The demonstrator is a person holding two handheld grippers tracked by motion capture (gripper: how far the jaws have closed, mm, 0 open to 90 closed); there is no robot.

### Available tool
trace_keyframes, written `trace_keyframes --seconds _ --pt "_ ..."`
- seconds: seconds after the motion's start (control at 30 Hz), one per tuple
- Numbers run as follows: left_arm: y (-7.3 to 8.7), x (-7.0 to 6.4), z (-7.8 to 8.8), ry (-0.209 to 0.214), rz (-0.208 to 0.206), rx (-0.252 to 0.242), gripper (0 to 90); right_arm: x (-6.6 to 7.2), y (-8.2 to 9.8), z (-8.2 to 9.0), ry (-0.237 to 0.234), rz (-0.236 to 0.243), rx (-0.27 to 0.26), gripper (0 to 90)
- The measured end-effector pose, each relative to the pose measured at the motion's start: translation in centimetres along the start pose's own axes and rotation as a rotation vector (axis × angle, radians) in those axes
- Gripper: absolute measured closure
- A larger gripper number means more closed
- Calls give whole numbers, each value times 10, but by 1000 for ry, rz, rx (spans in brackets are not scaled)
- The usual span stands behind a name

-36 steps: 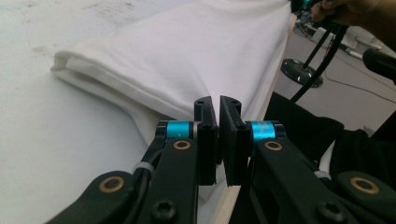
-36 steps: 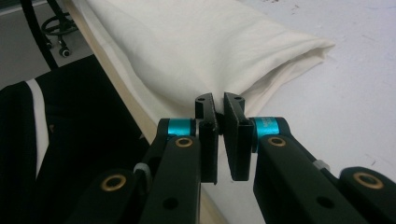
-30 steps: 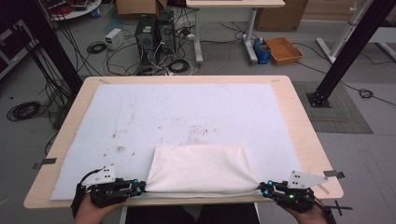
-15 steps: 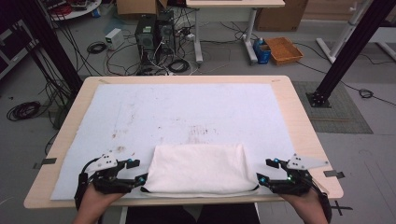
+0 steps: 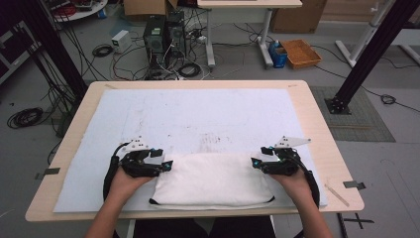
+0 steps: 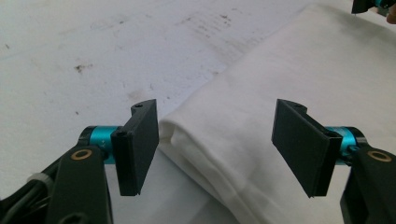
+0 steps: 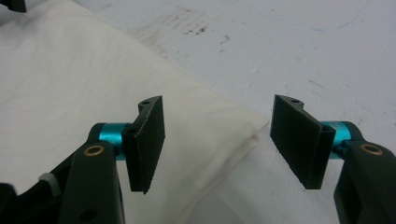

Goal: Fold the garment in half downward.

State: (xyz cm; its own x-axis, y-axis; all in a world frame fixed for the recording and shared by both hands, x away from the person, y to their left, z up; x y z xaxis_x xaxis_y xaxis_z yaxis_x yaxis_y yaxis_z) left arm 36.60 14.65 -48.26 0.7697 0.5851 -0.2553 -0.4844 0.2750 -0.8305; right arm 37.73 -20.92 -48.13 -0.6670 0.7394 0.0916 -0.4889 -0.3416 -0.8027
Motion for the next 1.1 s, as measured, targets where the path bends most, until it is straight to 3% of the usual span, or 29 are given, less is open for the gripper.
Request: trace_keyframes --seconds 0.2,0.43,0.47,0.57,0.63,0.77,0.93,1.1 --pt "6 8 -5 -22 41 37 366 -5 8 -21 27 34 91 586" --pt "12 10 -9 -32 39 84 524 -13 13 -18 31 -9 87 640" --pt "13 9 -10 -34 24 94 580 -14 13 -18 14 -12 87 752" --pt "13 8 -10 -41 20 94 635 -12 13 -18 1 -4 92 831" --pt "13 9 -10 -45 23 96 700 -12 13 -18 -6 -8 93 847" --pt "11 7 -9 -48 -10 79 835 -12 9 -18 1 46 71 868" --pt "5 11 -1 -76 -30 31 860 -13 -2 -17 20 76 36 872" --pt "-1 19 -1 -81 -23 32 861 -18 -8 -25 31 72 41 872"
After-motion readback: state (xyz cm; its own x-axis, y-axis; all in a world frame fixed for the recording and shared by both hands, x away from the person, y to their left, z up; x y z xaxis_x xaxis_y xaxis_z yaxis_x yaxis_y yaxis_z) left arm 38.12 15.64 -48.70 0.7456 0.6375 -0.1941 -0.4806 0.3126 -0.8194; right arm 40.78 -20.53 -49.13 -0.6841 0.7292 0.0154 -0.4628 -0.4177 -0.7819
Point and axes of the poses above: each handheld gripper's, and its own axes: z roughly backward along the jaws, y roughly out of its underside, x roughly to its left, the point moved 8 cm from there along -z, roughly forward along the jaws, and after that the axes turned 5 degrees about y, right-handed, at the moved point
